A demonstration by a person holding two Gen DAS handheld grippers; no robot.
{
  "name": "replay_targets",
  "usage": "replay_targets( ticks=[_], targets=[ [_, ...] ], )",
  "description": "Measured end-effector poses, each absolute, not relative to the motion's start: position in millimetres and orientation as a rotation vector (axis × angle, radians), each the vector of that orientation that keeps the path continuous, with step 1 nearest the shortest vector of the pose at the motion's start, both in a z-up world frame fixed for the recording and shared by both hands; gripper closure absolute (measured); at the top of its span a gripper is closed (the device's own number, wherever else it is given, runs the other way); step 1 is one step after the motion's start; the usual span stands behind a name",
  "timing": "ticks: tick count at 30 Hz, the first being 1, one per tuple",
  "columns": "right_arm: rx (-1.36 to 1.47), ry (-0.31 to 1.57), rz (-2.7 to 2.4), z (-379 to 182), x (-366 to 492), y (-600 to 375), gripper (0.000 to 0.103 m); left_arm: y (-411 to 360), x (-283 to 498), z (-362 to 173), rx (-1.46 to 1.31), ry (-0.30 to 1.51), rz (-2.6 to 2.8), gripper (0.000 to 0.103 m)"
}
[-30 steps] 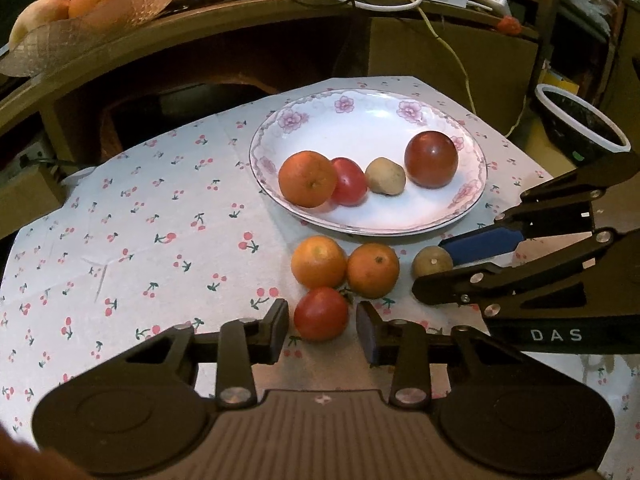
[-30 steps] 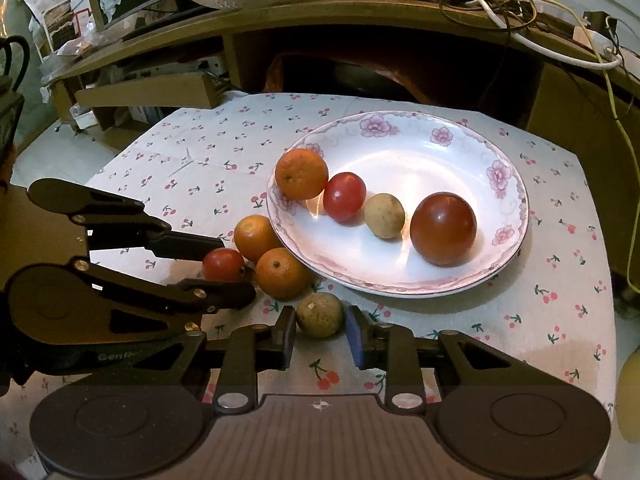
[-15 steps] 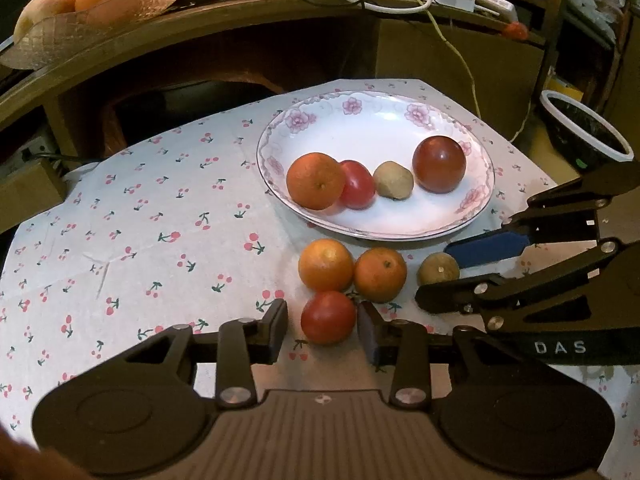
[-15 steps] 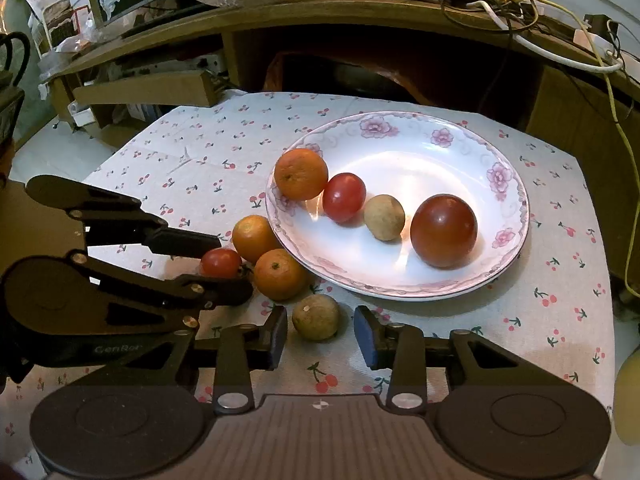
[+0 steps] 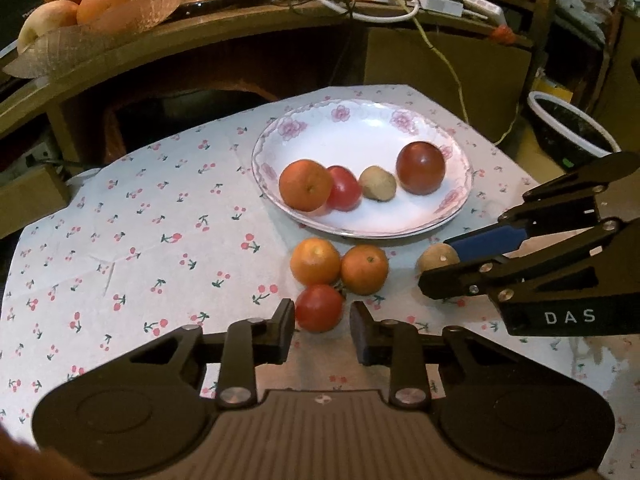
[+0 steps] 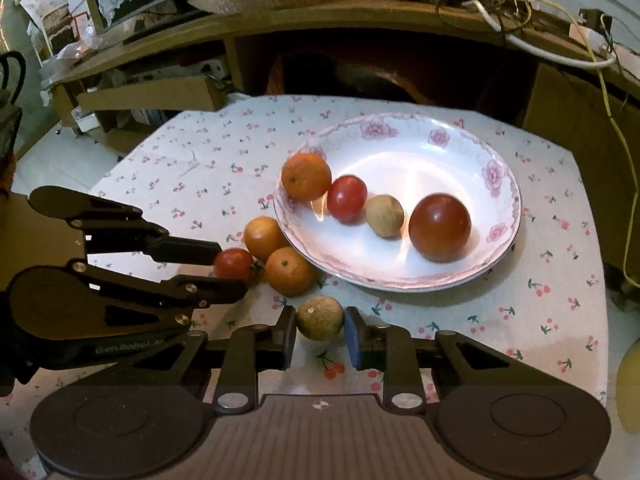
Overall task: Organize fruits
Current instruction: 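Grasp the small red tomato with the left tool while the right tool holds the kiwi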
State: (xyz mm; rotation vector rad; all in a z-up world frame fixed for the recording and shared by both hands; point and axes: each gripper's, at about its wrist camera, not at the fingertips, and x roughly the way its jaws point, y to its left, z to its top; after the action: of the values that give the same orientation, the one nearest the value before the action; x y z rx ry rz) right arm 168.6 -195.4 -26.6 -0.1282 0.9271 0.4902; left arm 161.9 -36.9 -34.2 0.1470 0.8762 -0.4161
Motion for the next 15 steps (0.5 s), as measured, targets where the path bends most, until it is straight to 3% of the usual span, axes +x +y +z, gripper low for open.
replay_targets(
  ticks=[15],
  targets=[
    [-0.123, 0.956, 0.483, -34.4, 168.6, -197.5, 0.076, -40.2, 175.5, -49.9, 0.148, 0.870, -0.398, 0.060]
  ],
)
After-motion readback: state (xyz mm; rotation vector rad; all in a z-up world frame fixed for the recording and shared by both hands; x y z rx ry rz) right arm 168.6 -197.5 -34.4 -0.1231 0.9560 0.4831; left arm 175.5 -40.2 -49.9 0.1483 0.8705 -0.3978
